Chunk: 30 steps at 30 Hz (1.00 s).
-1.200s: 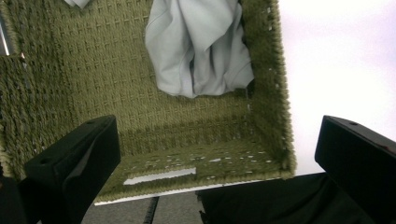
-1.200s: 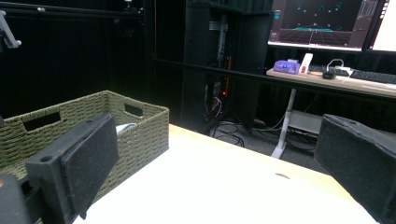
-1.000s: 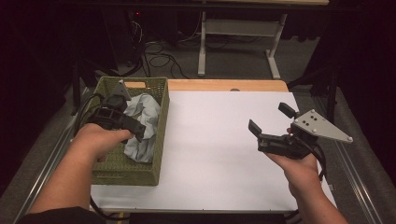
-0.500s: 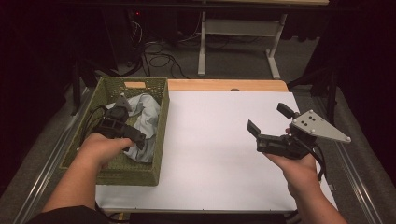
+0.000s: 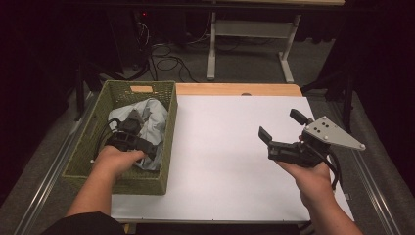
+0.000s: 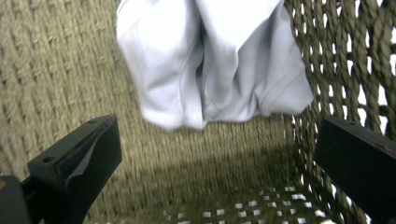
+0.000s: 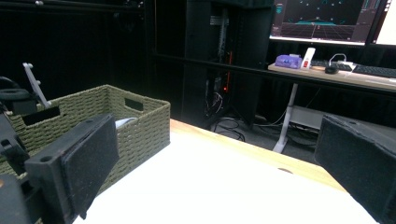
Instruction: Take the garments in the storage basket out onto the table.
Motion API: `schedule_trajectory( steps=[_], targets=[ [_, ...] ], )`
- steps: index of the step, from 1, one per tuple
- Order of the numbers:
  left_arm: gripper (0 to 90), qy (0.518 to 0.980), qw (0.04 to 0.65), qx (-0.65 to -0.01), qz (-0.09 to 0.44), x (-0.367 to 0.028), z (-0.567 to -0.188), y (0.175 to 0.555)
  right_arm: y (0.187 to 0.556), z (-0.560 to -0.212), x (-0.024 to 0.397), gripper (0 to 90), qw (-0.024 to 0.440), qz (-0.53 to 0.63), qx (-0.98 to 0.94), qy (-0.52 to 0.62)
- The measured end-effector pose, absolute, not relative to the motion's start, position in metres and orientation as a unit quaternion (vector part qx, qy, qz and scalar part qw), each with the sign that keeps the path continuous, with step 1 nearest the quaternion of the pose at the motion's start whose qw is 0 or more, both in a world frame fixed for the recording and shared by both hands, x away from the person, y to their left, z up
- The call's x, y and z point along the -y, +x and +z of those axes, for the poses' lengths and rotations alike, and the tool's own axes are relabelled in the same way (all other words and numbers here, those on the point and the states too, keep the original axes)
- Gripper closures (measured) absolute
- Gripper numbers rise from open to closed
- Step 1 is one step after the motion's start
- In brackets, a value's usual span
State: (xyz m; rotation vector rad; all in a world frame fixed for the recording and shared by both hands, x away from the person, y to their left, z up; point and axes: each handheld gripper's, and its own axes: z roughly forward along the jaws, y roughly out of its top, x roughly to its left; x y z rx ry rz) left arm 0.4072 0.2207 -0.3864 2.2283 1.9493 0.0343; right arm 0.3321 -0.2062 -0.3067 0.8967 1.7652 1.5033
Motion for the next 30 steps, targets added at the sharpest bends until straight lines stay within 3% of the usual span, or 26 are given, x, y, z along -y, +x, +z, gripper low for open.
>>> schedule_trajectory(
  steps=[21, 30],
  targets=[
    [1.9, 0.701, 0.241, -0.666, 0.084, -0.232, -0.408, 0.431, 0.333, -0.312, 0.211, 0.5, 0.324, 0.569, -0.674, 0.343],
    [2.3, 0.678, 0.288, -0.671, 0.088, -0.235, -0.407, 0.437, 0.332, -0.316, 0.212, 0.4, 0.324, 0.566, -0.676, 0.342]
  ],
)
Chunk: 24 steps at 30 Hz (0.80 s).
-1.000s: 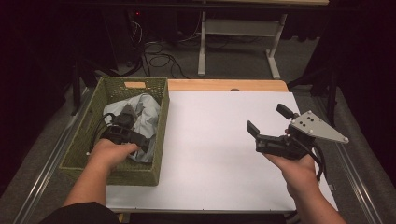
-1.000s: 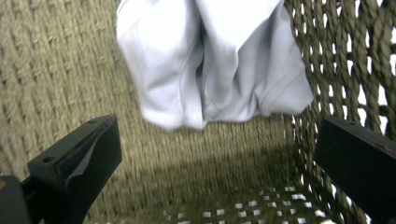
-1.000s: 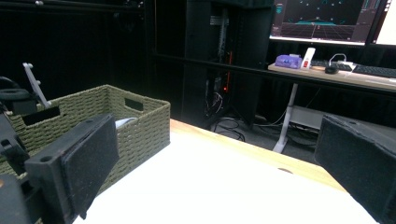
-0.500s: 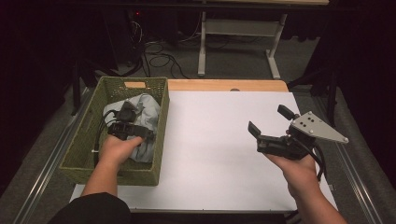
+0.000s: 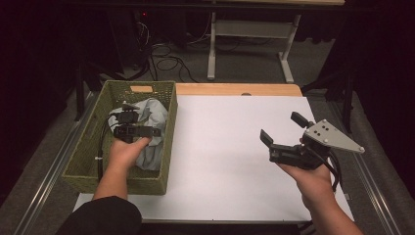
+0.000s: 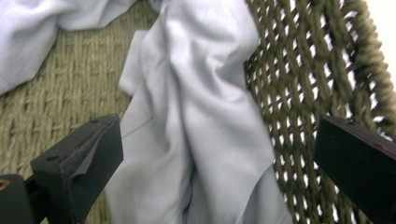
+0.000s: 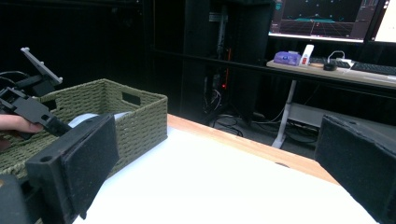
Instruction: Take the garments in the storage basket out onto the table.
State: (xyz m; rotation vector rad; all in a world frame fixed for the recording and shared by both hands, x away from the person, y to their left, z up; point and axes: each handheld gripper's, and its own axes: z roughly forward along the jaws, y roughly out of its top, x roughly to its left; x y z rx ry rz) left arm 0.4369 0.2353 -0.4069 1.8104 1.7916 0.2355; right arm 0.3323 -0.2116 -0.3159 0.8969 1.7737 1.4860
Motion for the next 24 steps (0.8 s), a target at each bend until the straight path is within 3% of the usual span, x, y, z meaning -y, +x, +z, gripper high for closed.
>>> schedule_trajectory(
  steps=[11, 24],
  targets=[
    [12.4, 0.66, 0.292, -0.682, 0.117, -0.237, -0.408, 0.463, 0.335, -0.32, 0.212, 0.5, 0.322, 0.561, -0.679, 0.347],
    [12.1, 0.657, 0.286, -0.683, 0.142, -0.226, -0.428, 0.481, 0.337, -0.32, 0.213, 0.5, 0.32, 0.564, -0.678, 0.347]
  ],
)
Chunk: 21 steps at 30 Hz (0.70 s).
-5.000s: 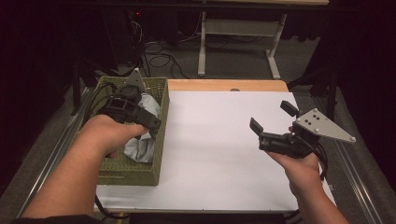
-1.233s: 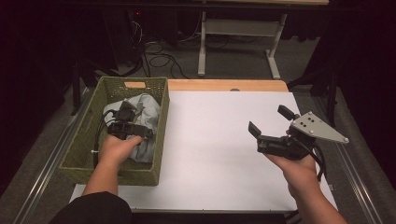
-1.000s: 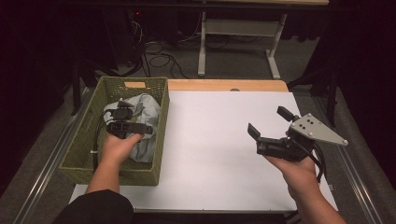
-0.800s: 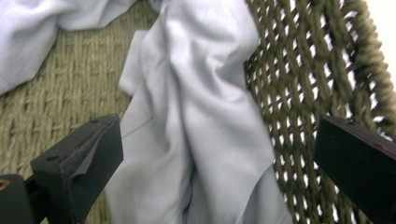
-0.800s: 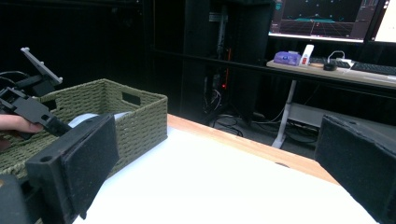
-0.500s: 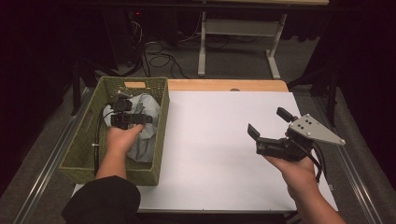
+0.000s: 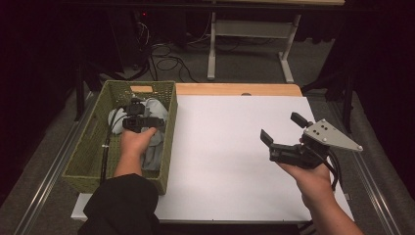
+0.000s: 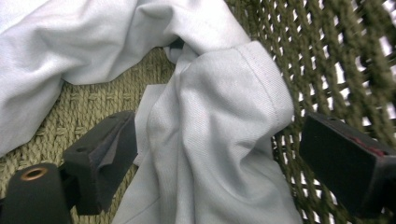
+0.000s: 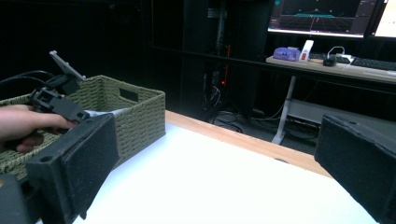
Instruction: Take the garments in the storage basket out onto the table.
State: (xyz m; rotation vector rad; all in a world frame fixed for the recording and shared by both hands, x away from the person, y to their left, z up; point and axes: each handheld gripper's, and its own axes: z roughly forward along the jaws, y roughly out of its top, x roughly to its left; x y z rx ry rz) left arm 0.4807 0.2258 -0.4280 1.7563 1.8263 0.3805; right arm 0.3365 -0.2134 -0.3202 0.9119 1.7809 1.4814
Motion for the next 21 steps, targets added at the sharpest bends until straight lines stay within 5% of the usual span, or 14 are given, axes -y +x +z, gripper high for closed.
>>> schedule_trajectory(
  steps=[21],
  targets=[
    [11.0, 0.669, 0.243, -0.697, 0.091, -0.223, -0.462, 0.487, 0.338, -0.322, 0.214, 0.5, 0.316, 0.563, -0.679, 0.349]
  ],
)
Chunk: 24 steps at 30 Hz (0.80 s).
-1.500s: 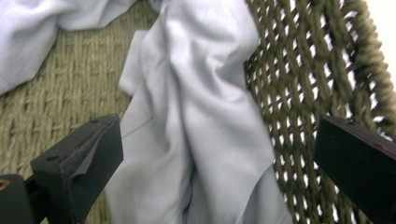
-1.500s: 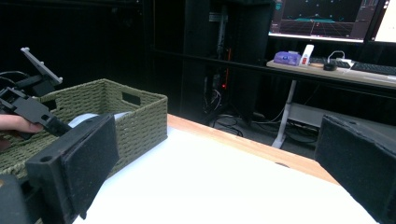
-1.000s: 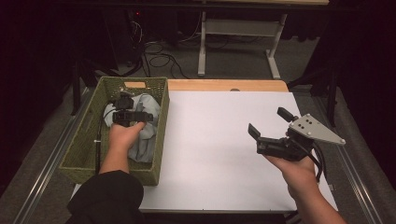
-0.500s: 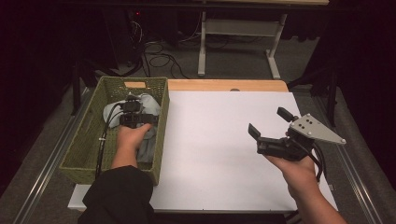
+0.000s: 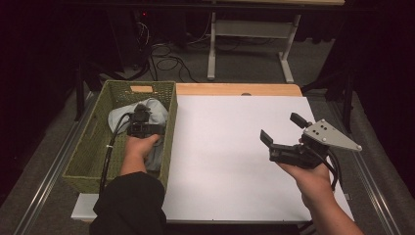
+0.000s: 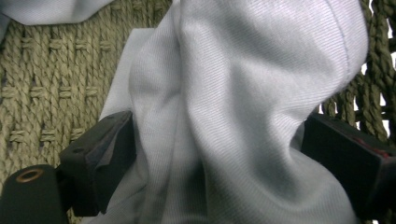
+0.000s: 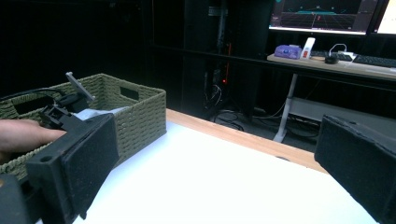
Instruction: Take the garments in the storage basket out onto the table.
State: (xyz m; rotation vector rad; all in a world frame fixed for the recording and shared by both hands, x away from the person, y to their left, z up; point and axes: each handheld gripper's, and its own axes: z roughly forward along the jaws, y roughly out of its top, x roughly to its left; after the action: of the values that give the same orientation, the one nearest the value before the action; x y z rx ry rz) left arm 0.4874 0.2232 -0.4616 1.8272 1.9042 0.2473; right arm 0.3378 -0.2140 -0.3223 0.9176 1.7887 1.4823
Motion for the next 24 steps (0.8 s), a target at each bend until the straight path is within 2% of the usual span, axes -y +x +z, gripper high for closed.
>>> schedule_trajectory(
  steps=[4, 6, 12, 13, 19, 21, 23, 24],
  targets=[
    [17.8, 0.667, 0.239, -0.701, 0.084, -0.2239, -0.4619, 0.4881, 0.3371, -0.322, 0.2136, 0.5, 0.316, 0.564, -0.679, 0.347],
    [18.3, 0.661, 0.246, -0.704, 0.077, -0.2249, -0.4621, 0.4891, 0.3369, -0.3219, 0.2137, 0.5, 0.316, 0.565, -0.679, 0.347],
    [26.5, 0.663, 0.227, -0.707, 0.088, -0.2246, -0.4627, 0.4892, 0.3374, -0.3233, 0.2133, 0.5, 0.313, 0.564, -0.681, 0.348],
    [32.0, 0.669, 0.219, -0.704, 0.097, -0.2235, -0.4627, 0.4887, 0.3378, -0.3234, 0.213, 0.5, 0.313, 0.564, -0.68, 0.349],
    [45.9, 0.68, 0.203, -0.695, 0.111, -0.2212, -0.4615, 0.4872, 0.3379, -0.3234, 0.2128, 0.5, 0.312, 0.564, -0.681, 0.347],
    [53.9, 0.685, 0.208, -0.69, 0.106, -0.2201, -0.4607, 0.4863, 0.3378, -0.3234, 0.2132, 0.5, 0.311, 0.564, -0.68, 0.349],
    [56.5, 0.687, 0.211, -0.687, 0.105, -0.2193, -0.4608, 0.4859, 0.3378, -0.3234, 0.2133, 0.5, 0.311, 0.565, -0.68, 0.349],
    [63.8, 0.687, 0.216, -0.686, 0.099, -0.2192, -0.4609, 0.4857, 0.3378, -0.3233, 0.2131, 0.5, 0.311, 0.565, -0.68, 0.348]
  ],
)
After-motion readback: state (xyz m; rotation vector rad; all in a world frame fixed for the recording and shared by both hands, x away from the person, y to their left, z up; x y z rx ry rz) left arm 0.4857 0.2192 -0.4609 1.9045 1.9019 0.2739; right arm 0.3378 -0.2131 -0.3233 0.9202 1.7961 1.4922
